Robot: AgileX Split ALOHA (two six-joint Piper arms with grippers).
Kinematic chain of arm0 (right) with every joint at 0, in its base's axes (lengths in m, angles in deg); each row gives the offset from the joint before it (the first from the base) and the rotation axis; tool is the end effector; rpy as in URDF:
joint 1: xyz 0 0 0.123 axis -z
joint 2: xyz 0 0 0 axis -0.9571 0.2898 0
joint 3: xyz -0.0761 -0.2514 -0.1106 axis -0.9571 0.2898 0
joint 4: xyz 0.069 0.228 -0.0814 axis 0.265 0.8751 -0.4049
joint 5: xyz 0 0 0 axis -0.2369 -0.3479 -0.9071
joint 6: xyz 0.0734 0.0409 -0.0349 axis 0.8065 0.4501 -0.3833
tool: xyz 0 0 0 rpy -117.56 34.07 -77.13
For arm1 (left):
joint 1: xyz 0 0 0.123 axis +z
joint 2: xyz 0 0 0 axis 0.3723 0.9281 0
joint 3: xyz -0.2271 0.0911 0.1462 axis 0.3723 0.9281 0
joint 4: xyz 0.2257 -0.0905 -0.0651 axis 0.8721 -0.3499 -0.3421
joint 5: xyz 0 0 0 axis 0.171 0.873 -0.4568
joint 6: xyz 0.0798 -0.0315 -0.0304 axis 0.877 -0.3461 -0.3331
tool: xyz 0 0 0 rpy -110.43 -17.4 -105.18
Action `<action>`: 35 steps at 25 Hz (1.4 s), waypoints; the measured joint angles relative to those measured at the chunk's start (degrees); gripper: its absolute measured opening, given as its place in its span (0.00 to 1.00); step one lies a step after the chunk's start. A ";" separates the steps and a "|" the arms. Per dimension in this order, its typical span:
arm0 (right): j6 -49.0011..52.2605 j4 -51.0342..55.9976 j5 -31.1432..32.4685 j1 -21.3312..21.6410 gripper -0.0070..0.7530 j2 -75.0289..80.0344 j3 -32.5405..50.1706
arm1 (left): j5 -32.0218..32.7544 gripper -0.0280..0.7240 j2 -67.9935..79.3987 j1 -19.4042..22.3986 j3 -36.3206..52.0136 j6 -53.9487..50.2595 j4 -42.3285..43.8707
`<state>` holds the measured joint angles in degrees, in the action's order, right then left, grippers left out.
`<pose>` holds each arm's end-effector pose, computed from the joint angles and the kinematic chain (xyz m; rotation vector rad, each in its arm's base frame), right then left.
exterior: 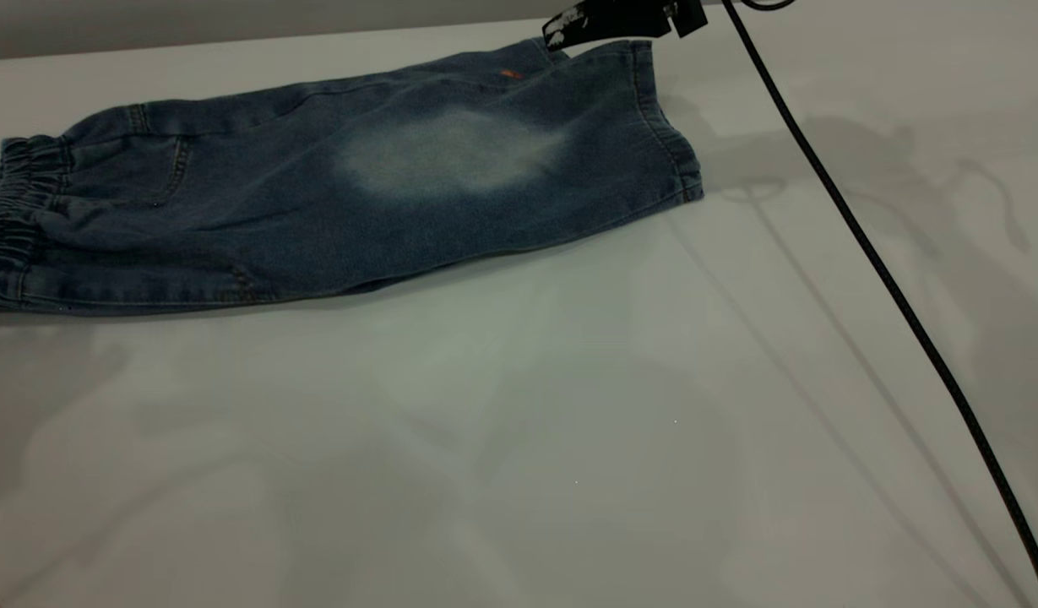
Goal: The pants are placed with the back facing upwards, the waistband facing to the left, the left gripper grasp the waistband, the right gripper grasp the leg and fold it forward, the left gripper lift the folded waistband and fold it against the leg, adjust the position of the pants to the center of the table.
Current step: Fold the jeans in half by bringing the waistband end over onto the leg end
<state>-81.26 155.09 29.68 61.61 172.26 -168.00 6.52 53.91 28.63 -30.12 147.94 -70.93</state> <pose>0.4658 0.1783 0.1316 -0.2529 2.5560 1.6496 0.2361 0.0187 0.1877 -0.7195 2.2229 -0.3357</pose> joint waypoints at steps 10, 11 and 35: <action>0.00 -0.11 0.02 0.06 0.68 0.00 0.00 | 16.04 0.49 12.27 20.42 -0.24 1.55 1.53; 0.00 -0.11 0.02 0.06 0.68 0.00 0.00 | 15.90 0.49 12.21 22.24 -0.29 1.67 2.03; -1.56 -0.11 0.03 0.06 0.68 0.06 0.00 | 19.79 0.66 30.90 26.78 -10.83 5.57 2.49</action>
<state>-82.82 154.98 29.71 61.68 172.33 -168.00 26.31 84.82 55.41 -40.95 153.51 -68.44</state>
